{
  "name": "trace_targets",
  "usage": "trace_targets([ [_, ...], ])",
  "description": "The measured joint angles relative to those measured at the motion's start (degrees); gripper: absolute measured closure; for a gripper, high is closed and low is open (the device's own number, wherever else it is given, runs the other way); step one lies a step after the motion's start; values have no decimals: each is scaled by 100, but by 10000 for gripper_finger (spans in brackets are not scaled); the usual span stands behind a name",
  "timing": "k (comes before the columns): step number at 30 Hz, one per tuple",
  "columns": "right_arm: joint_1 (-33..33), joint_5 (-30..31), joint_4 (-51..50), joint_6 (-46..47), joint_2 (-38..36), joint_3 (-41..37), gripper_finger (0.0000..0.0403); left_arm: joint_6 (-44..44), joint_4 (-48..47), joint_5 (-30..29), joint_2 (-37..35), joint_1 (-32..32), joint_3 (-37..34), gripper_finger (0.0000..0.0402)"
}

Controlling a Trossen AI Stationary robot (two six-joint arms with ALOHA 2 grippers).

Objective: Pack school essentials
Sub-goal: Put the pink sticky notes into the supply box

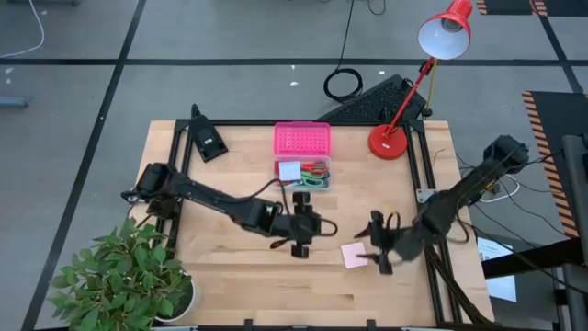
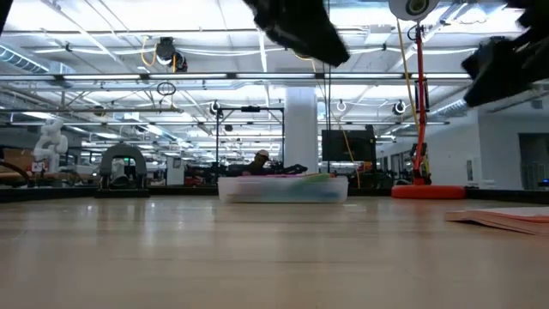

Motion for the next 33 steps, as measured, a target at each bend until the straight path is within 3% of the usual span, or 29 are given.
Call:
trace_targets([
  [7,960,455,-1482,455,1521,1679,148,-91,988,-5,176,-481,5,247],
  [16,1195,505,-3288,465,2867,3169,148,-1,1656,211,769,-616,3,320],
  [24,1230,273,-4015,1264,3144,3280,148,71,1901,225,1160,-589,3,363],
  [33,1527,257,-4207,1586,3157,3210,148,334,2351,274,1569,-414,0,383],
])
